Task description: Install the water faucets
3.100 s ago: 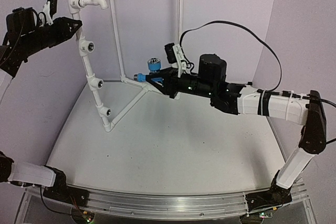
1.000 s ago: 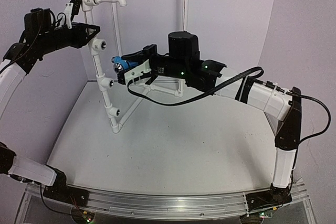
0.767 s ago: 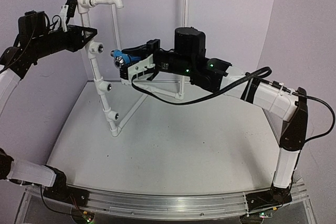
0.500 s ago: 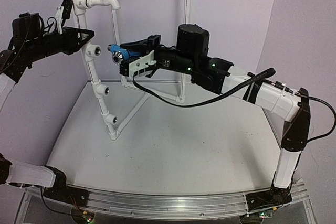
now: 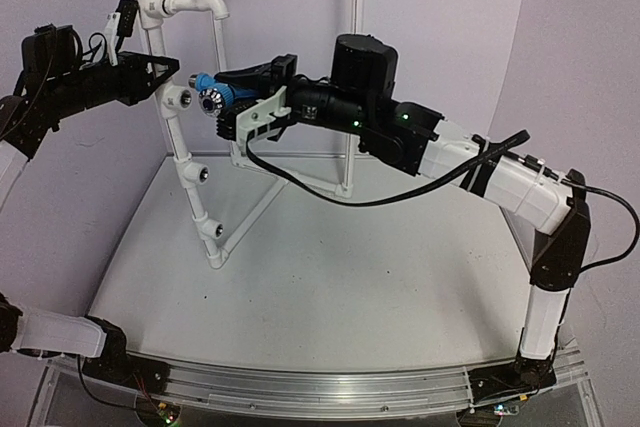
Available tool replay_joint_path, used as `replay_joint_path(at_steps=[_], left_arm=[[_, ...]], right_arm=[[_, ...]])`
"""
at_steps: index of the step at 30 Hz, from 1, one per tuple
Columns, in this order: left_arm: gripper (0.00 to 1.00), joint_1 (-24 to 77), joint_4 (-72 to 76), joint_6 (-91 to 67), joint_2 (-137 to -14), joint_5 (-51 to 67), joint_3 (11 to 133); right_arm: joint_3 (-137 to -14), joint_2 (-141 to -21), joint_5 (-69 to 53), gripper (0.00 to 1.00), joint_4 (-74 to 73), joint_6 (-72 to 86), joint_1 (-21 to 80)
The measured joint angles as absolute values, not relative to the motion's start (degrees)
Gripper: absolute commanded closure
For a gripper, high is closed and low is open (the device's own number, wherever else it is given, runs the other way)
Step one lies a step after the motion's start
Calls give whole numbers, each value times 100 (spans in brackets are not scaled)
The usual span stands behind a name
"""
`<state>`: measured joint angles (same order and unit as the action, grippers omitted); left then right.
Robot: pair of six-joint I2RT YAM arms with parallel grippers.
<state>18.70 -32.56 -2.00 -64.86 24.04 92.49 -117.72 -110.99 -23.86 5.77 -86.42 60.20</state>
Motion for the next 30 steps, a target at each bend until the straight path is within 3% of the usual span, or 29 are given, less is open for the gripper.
replay_joint_path(at_steps=[30], left_arm=[[100,1863,-3258,-198,-6486,2535,9249]], right_arm=[[-12442,-11723,-2390,100,205,-8632,6020]])
